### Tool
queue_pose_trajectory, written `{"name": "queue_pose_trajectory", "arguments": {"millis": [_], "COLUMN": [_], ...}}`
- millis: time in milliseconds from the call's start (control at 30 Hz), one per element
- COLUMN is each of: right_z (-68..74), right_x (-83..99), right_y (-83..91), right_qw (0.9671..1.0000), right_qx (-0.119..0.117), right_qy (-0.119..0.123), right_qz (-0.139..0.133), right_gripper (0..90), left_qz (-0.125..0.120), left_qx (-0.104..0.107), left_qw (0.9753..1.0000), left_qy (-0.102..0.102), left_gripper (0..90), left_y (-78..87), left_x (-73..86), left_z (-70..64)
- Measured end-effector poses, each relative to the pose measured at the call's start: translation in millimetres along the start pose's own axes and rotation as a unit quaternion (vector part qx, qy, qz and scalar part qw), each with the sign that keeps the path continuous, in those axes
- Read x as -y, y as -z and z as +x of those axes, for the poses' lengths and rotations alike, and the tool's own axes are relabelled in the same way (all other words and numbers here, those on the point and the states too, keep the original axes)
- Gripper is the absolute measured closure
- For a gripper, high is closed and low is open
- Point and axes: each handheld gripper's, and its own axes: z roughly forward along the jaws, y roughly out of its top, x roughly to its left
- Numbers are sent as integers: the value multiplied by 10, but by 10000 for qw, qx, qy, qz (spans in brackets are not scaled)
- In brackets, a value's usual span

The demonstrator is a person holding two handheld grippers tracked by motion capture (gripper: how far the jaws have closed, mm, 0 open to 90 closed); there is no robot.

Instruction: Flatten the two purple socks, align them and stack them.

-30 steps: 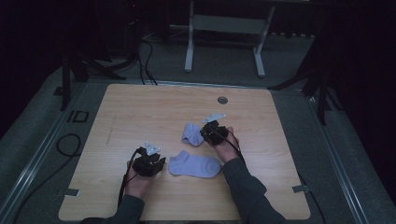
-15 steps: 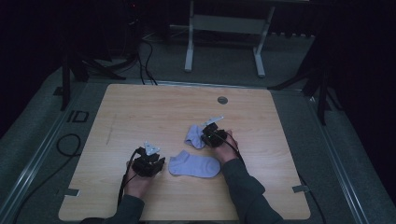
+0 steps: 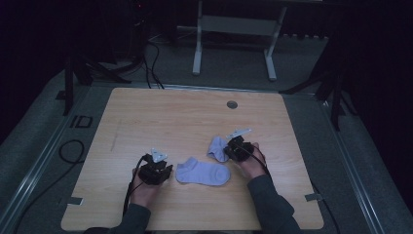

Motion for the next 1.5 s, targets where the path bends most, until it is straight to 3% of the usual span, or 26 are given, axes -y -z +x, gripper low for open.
{"name": "queue_pose_trajectory", "arguments": {"millis": [100,167,200,267,533,633,667,800,1033,1267,1500], "right_z": [-87,-87,-160,-189,-170,-177,-170,-108,-59,7,185], "right_x": [27,27,55,82,128,139,144,129,76,-46,-245], "right_y": [159,159,193,190,97,33,26,63,178,321,368], "right_qw": [9991,9991,9978,9965,9927,9918,9923,9949,9967,9975,9986], "right_qx": [99,99,118,24,-205,-209,-198,-40,183,143,46], "right_qy": [-309,-309,-592,-790,-1175,-1256,-1226,-1003,-772,-581,-184], "right_qz": [-257,-257,-268,-287,-190,-41,-9,-18,-149,-370,-489], "right_gripper": [791,791,733,719,644,675,734,821,828,829,829], "left_qz": [15,16,-14,-44,-27,-24,-25,-35,-39,-58,-37], "left_qx": [4,5,17,20,44,48,39,19,28,31,70], "left_qw": [10000,10000,10000,10000,10000,9999,9999,10000,10000,10000,9999], "left_qy": [7,6,-48,-75,-74,-85,-94,-72,-60,-56,-81], "left_gripper": [699,698,696,695,692,691,690,688,688,688,687], "left_y": [-11,-14,-3,4,-3,1,3,8,5,7,-2], "left_x": [-2,-2,-3,-4,-1,0,-1,-5,-6,-9,-9], "left_z": [3,0,-12,-16,-26,-26,-23,0,-6,-6,-19]}}
